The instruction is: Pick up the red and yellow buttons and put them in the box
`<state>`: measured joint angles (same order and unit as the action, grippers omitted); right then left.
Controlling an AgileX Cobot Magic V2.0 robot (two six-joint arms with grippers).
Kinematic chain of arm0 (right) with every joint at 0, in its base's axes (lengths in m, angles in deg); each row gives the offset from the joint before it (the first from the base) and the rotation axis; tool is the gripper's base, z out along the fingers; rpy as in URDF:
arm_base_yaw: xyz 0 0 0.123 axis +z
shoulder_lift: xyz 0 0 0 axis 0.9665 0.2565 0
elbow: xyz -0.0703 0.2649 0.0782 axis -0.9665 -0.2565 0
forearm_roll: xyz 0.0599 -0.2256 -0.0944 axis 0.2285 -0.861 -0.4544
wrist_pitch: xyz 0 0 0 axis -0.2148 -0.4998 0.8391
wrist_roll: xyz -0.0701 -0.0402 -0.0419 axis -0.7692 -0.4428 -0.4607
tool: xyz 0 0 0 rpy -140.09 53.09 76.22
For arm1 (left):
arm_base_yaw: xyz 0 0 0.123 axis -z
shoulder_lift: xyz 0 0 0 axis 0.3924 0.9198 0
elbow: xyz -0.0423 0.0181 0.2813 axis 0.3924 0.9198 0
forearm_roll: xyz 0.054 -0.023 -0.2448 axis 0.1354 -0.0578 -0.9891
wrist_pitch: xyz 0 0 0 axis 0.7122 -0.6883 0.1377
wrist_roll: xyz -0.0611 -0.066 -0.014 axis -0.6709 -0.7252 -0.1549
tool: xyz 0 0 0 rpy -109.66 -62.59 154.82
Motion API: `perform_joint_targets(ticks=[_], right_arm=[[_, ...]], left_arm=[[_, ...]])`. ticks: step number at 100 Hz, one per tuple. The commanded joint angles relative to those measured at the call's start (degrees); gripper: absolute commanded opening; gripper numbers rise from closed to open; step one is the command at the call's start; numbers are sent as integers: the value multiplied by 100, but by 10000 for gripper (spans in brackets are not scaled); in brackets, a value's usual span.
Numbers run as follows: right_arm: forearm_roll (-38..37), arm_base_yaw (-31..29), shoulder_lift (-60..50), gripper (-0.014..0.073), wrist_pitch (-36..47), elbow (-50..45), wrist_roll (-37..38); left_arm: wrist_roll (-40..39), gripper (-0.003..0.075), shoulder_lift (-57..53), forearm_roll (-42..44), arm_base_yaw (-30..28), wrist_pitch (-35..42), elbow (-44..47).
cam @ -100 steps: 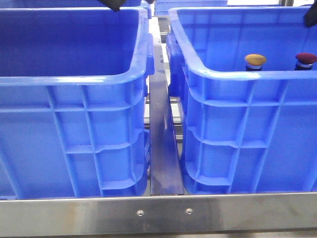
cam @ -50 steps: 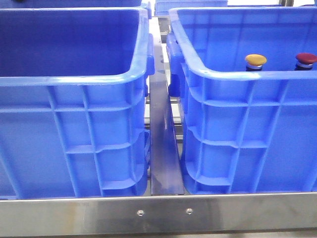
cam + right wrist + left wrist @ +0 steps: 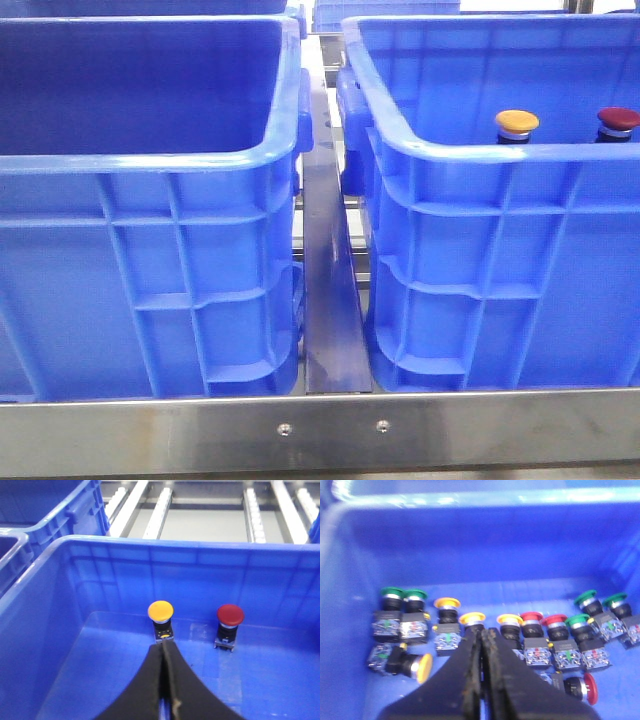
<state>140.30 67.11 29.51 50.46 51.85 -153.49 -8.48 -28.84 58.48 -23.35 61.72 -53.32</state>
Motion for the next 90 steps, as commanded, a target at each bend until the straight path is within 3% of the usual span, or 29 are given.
perform_joint_targets(ticks=[1, 19, 54, 69, 90], right_arm=[[69, -7, -382, -69, 140, -44, -260], [75, -7, -1169, -69, 133, -456, -360], [103, -7, -3237, -69, 94, -1321, -360], [103, -7, -3950, -69, 100, -1561, -360], [103, -7, -3895, -69, 69, -1574, -360]], left_arm=[[-50, -20, -527, -27, -13, 762, 209], [-50, -20, -1702, -27, -13, 1058, 871], [-50, -20, -3643, -27, -13, 849, 1664], [-50, -20, -4035, -19, -13, 806, 1824], [-50, -20, -4061, -19, -13, 927, 1824]])
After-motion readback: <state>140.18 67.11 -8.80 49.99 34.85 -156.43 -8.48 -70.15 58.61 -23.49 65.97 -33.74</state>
